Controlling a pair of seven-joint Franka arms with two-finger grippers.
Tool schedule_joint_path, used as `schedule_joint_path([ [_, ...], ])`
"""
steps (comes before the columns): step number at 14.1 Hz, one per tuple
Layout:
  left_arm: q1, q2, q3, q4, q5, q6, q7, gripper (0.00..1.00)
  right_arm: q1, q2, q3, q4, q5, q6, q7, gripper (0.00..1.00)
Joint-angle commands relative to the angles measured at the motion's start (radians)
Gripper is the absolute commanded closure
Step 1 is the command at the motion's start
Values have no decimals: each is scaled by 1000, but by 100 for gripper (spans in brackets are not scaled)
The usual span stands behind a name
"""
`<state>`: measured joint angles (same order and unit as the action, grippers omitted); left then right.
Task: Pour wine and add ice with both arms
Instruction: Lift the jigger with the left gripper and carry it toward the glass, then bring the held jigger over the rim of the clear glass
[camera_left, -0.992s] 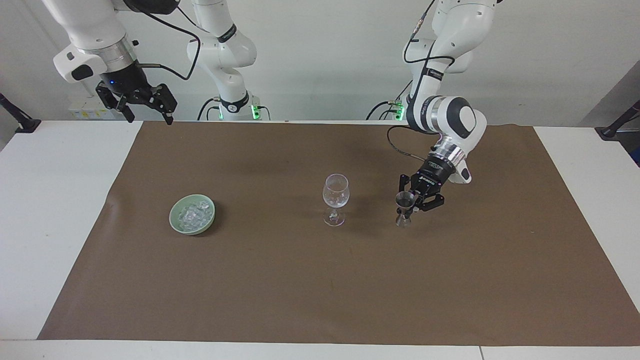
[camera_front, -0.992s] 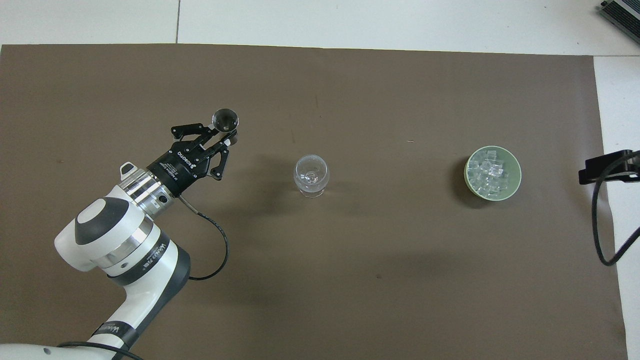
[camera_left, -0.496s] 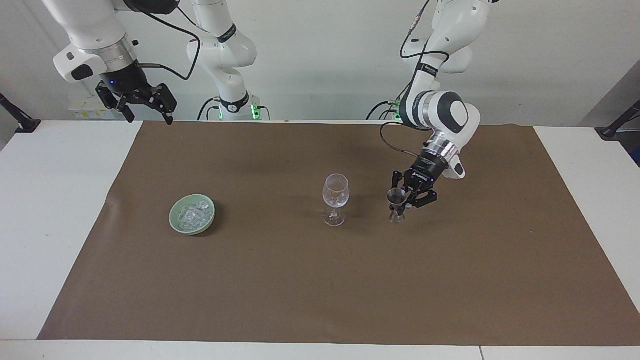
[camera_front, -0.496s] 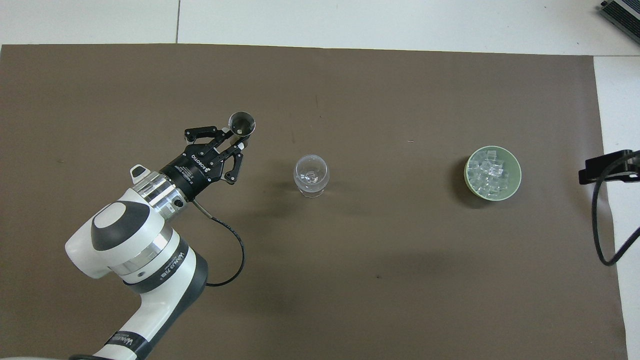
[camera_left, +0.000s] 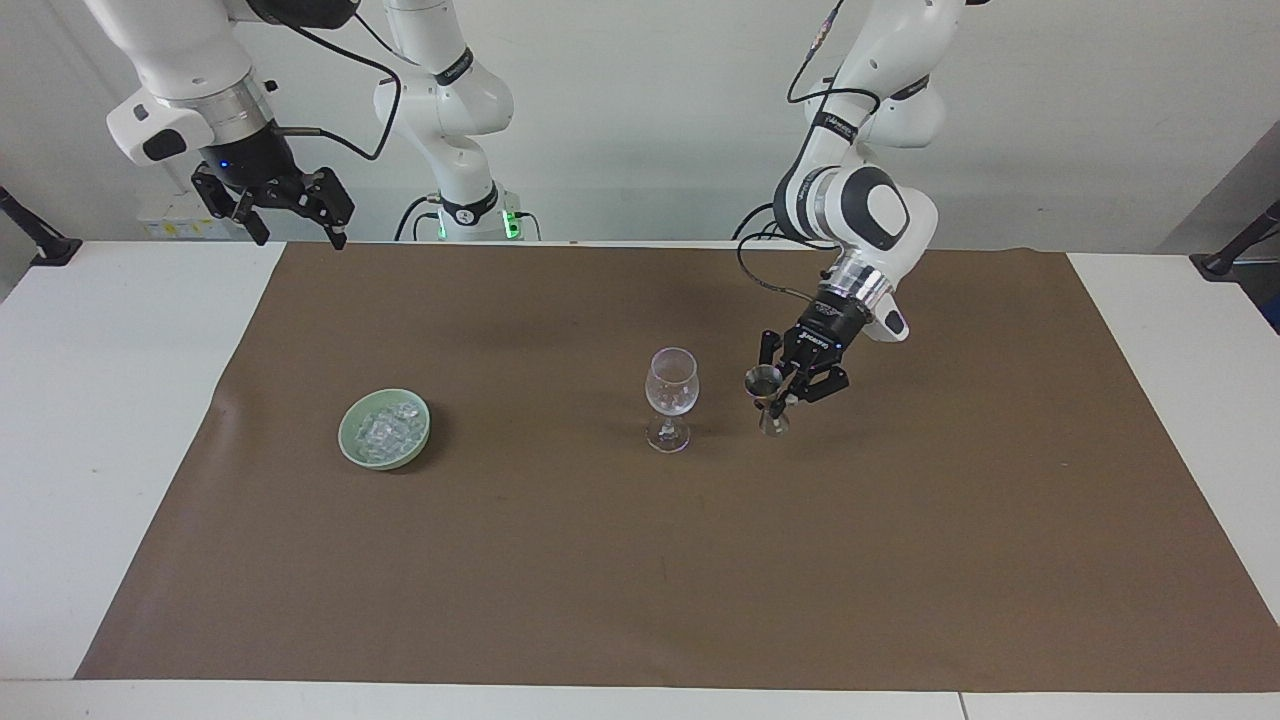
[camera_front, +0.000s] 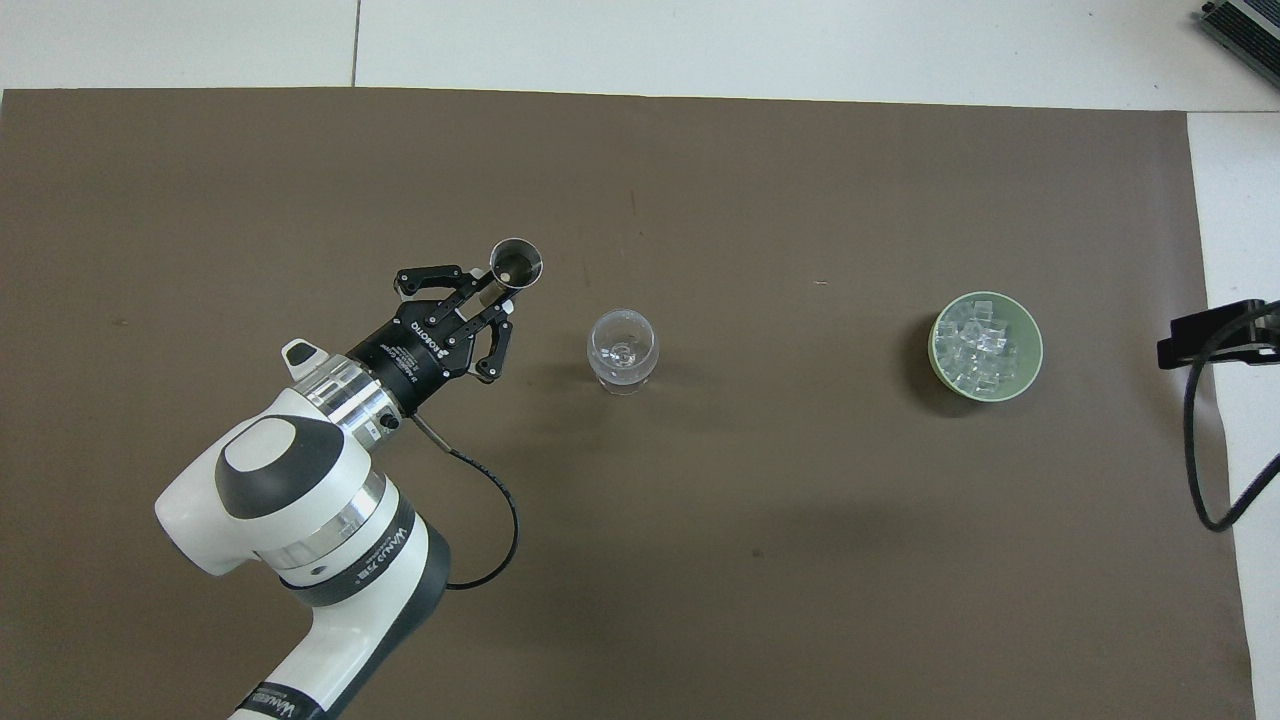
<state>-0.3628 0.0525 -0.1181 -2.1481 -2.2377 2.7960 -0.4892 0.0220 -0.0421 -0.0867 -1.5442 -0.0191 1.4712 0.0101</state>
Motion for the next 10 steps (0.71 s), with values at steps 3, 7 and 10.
schedule_joint_path([
  [3,-18,-20,-24,11,-26,79,70,100,-2,-21,2,-25,10,8,4,0],
  [7,-42,-22,-35,14,-26,115,95,100,-2,-22,2,-25,10,8,4,0],
  [10,-61,-22,-35,20,-23,143,115,100,-2,-22,2,-24,10,8,4,0],
])
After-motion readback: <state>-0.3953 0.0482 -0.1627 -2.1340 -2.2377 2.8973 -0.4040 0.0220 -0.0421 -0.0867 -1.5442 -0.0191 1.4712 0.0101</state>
